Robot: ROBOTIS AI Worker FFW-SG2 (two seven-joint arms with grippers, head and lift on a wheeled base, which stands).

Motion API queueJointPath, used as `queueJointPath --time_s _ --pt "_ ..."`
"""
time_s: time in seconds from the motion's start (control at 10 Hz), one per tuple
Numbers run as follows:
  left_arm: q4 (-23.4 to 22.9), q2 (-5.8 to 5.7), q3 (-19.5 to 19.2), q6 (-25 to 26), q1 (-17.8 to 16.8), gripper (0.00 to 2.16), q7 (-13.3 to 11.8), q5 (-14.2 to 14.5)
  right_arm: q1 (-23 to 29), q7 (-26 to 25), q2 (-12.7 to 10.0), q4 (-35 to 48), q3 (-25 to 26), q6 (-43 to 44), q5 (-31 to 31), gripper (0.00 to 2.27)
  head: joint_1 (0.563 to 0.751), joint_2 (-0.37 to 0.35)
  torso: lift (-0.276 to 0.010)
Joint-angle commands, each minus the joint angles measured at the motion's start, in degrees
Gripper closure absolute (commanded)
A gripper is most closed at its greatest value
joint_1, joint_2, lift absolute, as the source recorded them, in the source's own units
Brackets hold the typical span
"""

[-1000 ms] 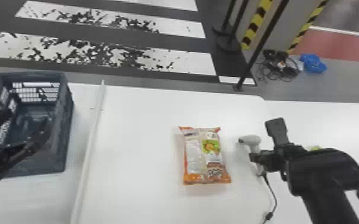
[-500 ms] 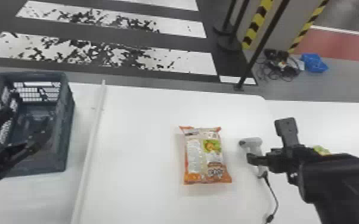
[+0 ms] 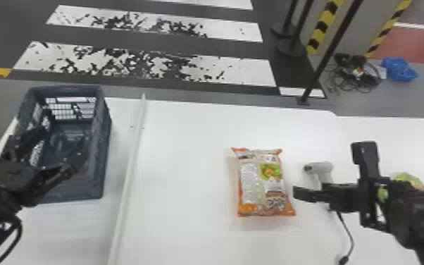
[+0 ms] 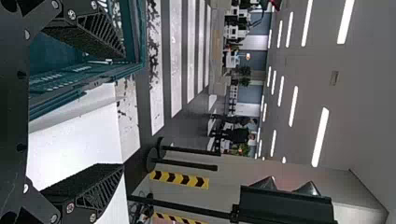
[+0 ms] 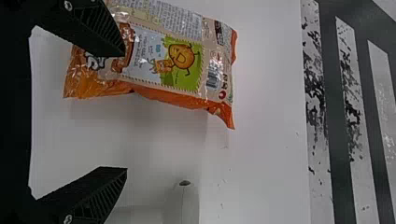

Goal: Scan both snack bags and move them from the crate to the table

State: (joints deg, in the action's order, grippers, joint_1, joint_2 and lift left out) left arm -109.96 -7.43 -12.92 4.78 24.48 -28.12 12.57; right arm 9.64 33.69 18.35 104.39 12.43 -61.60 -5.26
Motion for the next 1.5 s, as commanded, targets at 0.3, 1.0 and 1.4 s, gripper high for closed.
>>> queueJointPath --time_s 0.3,1.0,1.4 --pt "0.01 -0.12 -0.18 0.11 0.04 0.17 0.0 0.0 -4.37 2.78 0.02 -6.57 -6.46 0.29 1.57 0.08 0.695 -0.058 -0.035" --pt "0.01 -0.04 -0.53 0.11 0.22 0.18 0.0 0.0 -8.32 4.98 -0.16 -13.25 -14.19 1.7 8.42 2.12 0.695 0.001 -0.035" --pt "0.01 -0.04 -0.62 -0.07 0.39 0.18 -0.09 0.18 -5.16 8.5 -0.16 -8.24 -12.17 5.04 10.62 2.25 0.695 0.006 -0.035"
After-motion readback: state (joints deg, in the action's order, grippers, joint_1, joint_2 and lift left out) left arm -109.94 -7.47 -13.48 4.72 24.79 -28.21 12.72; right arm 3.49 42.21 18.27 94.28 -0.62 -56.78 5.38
